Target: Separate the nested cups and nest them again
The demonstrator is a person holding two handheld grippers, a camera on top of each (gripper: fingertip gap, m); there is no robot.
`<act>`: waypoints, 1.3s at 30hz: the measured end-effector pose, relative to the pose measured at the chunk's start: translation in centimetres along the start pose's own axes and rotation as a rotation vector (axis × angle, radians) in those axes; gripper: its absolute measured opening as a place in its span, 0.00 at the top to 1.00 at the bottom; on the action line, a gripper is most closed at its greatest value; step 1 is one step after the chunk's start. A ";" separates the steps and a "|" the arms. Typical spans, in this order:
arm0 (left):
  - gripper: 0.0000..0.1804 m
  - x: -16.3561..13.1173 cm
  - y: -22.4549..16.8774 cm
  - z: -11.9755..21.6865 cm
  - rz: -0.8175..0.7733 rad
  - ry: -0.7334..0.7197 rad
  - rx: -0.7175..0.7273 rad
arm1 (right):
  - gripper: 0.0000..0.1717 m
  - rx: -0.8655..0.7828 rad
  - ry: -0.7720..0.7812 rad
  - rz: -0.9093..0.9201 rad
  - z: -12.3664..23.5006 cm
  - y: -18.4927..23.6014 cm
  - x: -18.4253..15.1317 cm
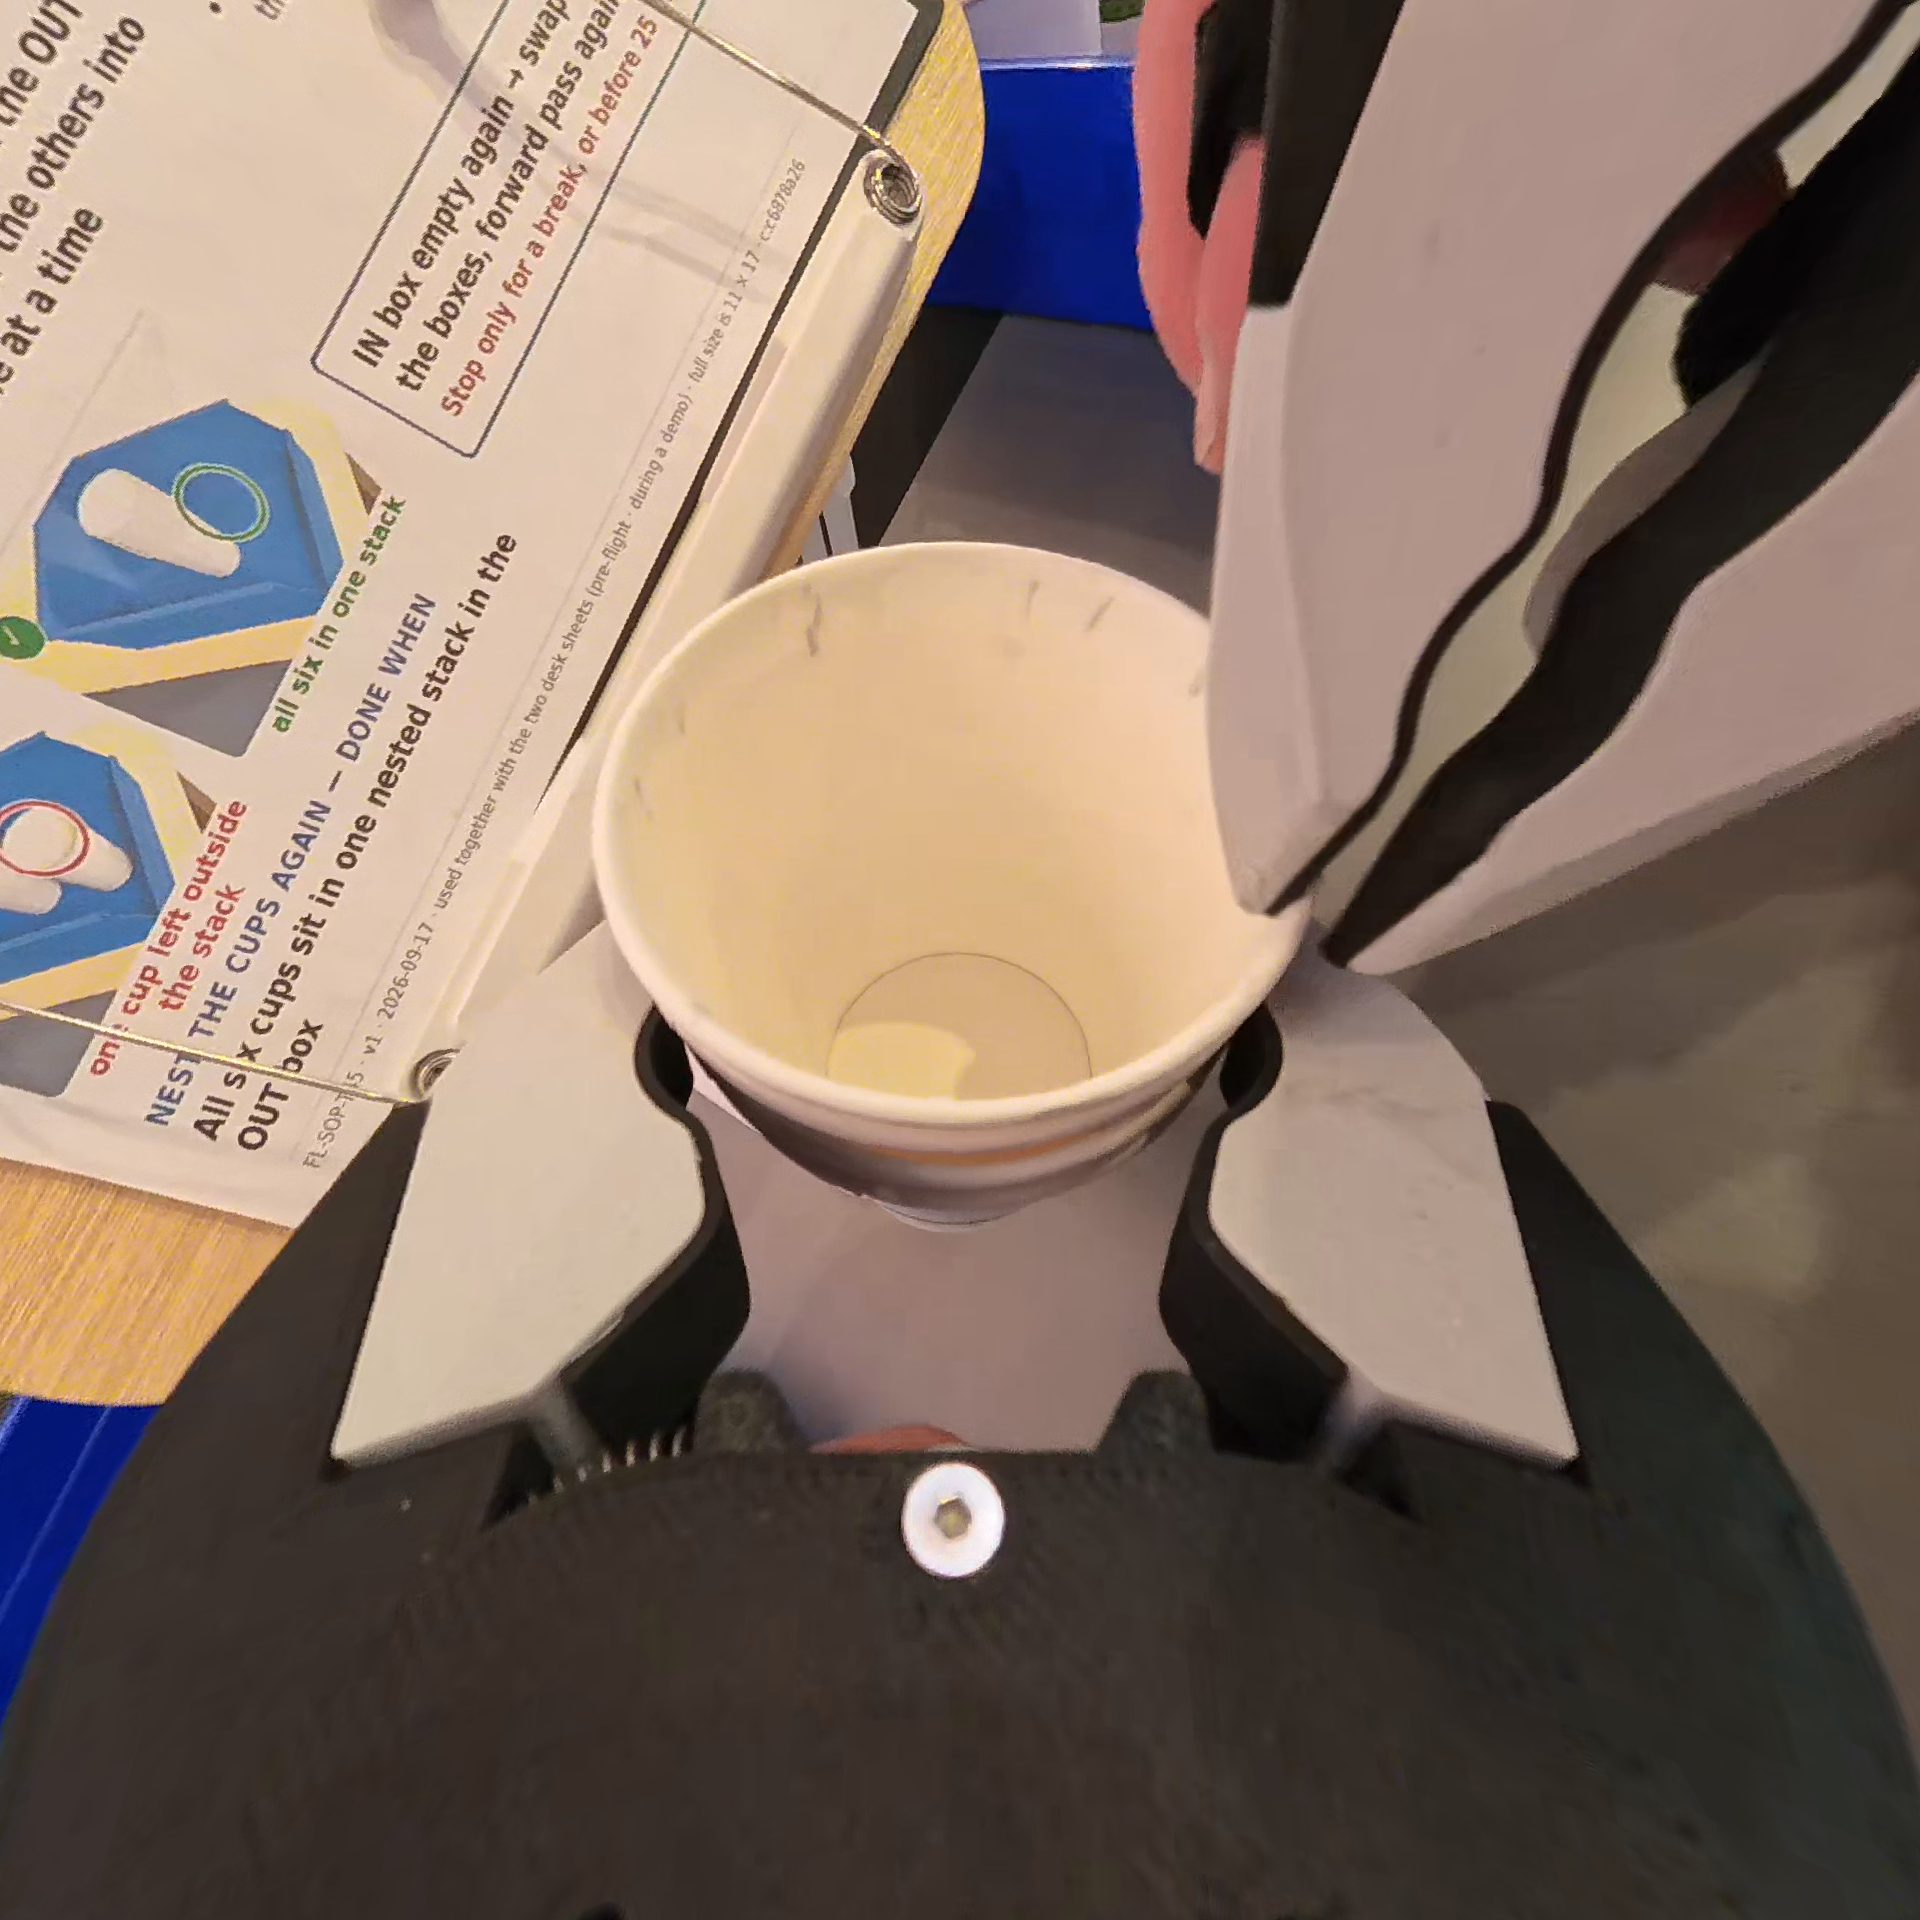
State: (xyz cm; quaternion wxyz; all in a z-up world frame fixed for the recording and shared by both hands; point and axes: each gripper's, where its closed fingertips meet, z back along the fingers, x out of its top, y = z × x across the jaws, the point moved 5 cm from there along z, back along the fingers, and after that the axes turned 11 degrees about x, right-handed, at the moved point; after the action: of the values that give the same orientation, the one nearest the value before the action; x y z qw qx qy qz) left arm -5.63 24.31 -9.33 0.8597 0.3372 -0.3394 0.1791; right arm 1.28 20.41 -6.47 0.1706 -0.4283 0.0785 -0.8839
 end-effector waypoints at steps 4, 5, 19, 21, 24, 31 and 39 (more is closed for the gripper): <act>0.44 0.0 0.0 -0.1 -0.004 0.003 0.002 | 0.98 -0.009 0.005 0.008 0.0 -0.1 -0.1; 0.44 0.0 0.0 0.0 -0.004 0.002 0.000 | 0.98 -0.008 0.005 0.007 0.0 -0.1 -0.1; 0.44 -0.2 0.8 0.2 0.012 0.005 0.024 | 0.99 -0.251 -0.191 0.017 11.1 -1.1 2.7; 0.44 -0.2 0.9 0.2 0.015 0.005 0.027 | 0.99 -0.336 -0.191 0.011 14.3 -1.2 2.5; 0.44 -0.2 1.0 0.3 0.019 0.002 0.027 | 0.99 -0.476 -0.149 -0.021 18.9 -1.1 1.4; 0.44 -0.2 0.9 0.2 0.018 0.002 0.027 | 0.99 -0.762 0.178 -0.237 26.4 -1.2 -5.2; 0.44 -0.2 0.9 0.3 0.020 0.000 0.026 | 0.98 -0.566 0.398 -0.479 24.7 -2.7 -14.0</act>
State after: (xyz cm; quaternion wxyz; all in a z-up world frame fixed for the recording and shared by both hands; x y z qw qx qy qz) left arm -6.40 24.78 -8.89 0.8534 0.3449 -0.3404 0.1921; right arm 28.09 28.23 -0.64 -0.1827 -0.2855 0.2476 -0.9077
